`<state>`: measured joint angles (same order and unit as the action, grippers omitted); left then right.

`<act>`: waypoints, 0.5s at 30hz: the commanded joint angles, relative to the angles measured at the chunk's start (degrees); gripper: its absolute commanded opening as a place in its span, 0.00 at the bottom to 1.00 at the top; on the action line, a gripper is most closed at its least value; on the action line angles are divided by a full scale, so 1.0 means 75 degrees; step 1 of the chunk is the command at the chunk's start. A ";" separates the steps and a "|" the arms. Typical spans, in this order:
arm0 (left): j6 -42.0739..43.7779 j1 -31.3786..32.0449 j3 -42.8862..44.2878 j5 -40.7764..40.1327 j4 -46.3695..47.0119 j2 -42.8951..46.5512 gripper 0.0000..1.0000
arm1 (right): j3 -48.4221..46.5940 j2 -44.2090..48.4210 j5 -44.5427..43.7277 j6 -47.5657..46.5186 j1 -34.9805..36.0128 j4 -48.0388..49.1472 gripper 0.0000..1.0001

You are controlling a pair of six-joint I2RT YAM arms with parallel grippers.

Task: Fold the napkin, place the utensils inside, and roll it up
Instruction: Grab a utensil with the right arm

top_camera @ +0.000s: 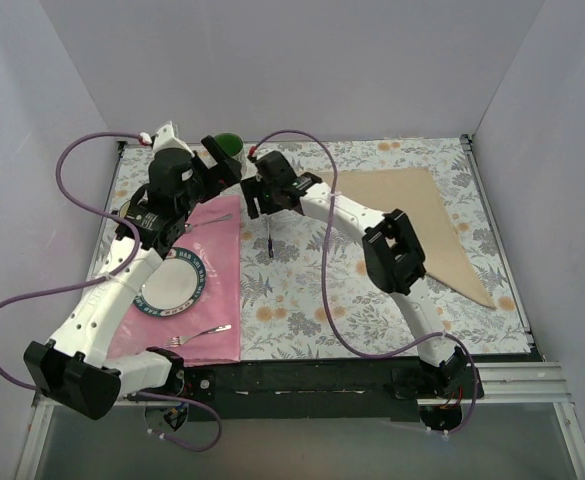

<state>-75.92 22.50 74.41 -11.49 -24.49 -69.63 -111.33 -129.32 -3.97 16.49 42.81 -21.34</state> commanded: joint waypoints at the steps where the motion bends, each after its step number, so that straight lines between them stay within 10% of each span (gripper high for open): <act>1: -0.0096 -0.0199 -0.0745 -0.0449 -0.0695 0.0375 0.98 | -0.1631 -0.0920 -0.0794 -0.0184 0.0468 -0.1724 0.79; 15: -0.0565 -0.0199 -0.0816 -0.1598 -0.1282 0.0927 0.98 | -0.1188 -0.1262 -0.0996 0.0028 0.0644 -0.1491 0.63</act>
<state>-79.55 21.10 67.85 -20.67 -32.88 -65.32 -120.20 -138.52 -10.37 16.93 47.55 -33.47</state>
